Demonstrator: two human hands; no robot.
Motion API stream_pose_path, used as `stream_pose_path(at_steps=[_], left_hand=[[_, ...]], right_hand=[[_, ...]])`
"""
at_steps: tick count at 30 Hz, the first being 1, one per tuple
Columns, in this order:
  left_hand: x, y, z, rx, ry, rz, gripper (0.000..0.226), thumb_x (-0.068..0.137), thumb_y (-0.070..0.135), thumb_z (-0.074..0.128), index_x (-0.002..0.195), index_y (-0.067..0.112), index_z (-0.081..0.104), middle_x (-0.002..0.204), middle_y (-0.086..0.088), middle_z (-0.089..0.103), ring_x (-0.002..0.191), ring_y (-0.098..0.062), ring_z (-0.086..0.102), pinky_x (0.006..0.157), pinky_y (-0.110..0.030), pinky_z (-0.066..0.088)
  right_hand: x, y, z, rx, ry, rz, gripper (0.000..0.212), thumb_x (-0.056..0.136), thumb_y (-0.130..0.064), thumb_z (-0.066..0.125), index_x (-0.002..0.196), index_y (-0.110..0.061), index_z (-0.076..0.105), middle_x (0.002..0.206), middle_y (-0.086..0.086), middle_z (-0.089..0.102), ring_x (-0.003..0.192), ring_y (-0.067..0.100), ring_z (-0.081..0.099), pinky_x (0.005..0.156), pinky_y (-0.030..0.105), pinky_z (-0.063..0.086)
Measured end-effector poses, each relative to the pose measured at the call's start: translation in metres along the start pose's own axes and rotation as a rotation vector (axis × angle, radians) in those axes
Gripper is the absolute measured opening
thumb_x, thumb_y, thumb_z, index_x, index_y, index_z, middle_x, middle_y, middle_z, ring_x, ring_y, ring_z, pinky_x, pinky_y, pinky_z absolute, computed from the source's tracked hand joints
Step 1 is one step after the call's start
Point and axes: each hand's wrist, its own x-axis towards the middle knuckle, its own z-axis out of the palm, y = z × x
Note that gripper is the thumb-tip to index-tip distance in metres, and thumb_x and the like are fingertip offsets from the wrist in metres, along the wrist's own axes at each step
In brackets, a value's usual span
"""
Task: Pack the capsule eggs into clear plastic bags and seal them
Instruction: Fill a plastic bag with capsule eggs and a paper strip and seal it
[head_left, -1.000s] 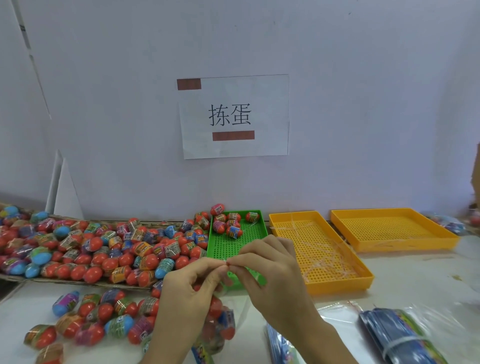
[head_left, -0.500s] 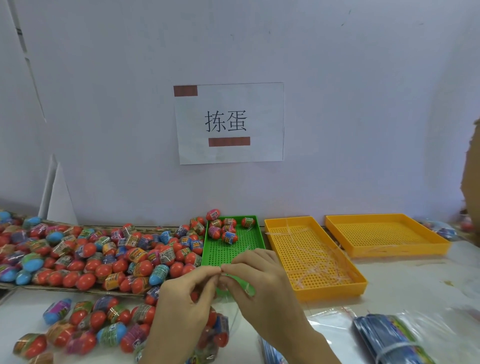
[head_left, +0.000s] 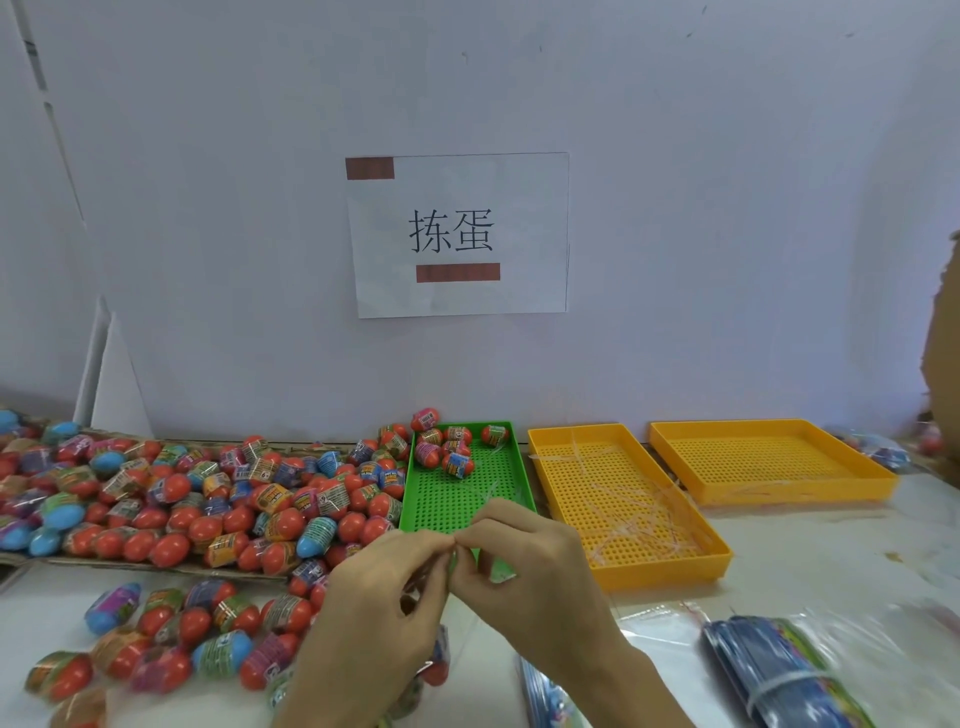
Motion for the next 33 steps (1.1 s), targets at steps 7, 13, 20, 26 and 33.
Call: stream_pose_path(at_steps=[7, 13, 20, 26, 33], left_hand=[[-0.002, 0.000, 0.002, -0.073, -0.008, -0.030, 0.020, 0.090, 0.026, 0.059, 0.098, 0.020, 0.076, 0.083, 0.009, 0.072, 0.074, -0.005, 0.066, 0.060, -0.029, 0.055], [-0.002, 0.004, 0.004, -0.157, -0.020, -0.129, 0.017, 0.089, 0.020, 0.066, 0.098, 0.031, 0.075, 0.079, 0.016, 0.070, 0.070, -0.010, 0.068, 0.057, -0.036, 0.057], [-0.001, 0.003, -0.002, -0.233, 0.120, -0.304, 0.032, 0.093, 0.001, 0.067, 0.093, 0.033, 0.074, 0.070, 0.011, 0.072, 0.066, -0.011, 0.070, 0.059, -0.028, 0.059], [0.002, 0.005, -0.004, -0.441, 0.221, -0.457, 0.013, 0.089, 0.016, 0.067, 0.094, 0.024, 0.077, 0.076, 0.000, 0.076, 0.072, -0.012, 0.073, 0.067, -0.024, 0.060], [0.004, -0.004, -0.007, -0.415, 0.479, -0.544, 0.022, 0.095, 0.015, 0.066, 0.091, 0.035, 0.075, 0.081, 0.005, 0.076, 0.075, -0.010, 0.072, 0.068, -0.020, 0.059]], right_hand=[[0.001, 0.000, -0.005, -0.001, 0.050, 0.014, 0.013, 0.081, -0.014, 0.064, 0.069, -0.011, 0.061, 0.071, -0.006, 0.053, 0.057, 0.012, 0.048, 0.050, 0.030, 0.045], [0.002, 0.000, -0.003, 0.028, 0.147, 0.075, 0.013, 0.077, -0.011, 0.067, 0.067, -0.013, 0.058, 0.070, -0.008, 0.052, 0.058, 0.009, 0.049, 0.050, 0.019, 0.042], [0.009, 0.019, -0.023, 0.276, 0.313, 0.430, 0.020, 0.080, -0.004, 0.071, 0.067, -0.019, 0.066, 0.064, -0.005, 0.061, 0.058, 0.010, 0.053, 0.054, 0.023, 0.045], [0.016, 0.022, -0.028, 0.765, 0.341, 0.747, 0.021, 0.089, -0.004, 0.066, 0.071, -0.013, 0.072, 0.058, 0.004, 0.055, 0.052, 0.012, 0.047, 0.056, 0.023, 0.049], [0.021, 0.033, -0.045, 0.910, 0.622, 0.919, 0.034, 0.094, -0.006, 0.063, 0.066, -0.019, 0.077, 0.061, -0.004, 0.056, 0.051, 0.009, 0.043, 0.065, 0.027, 0.050]])
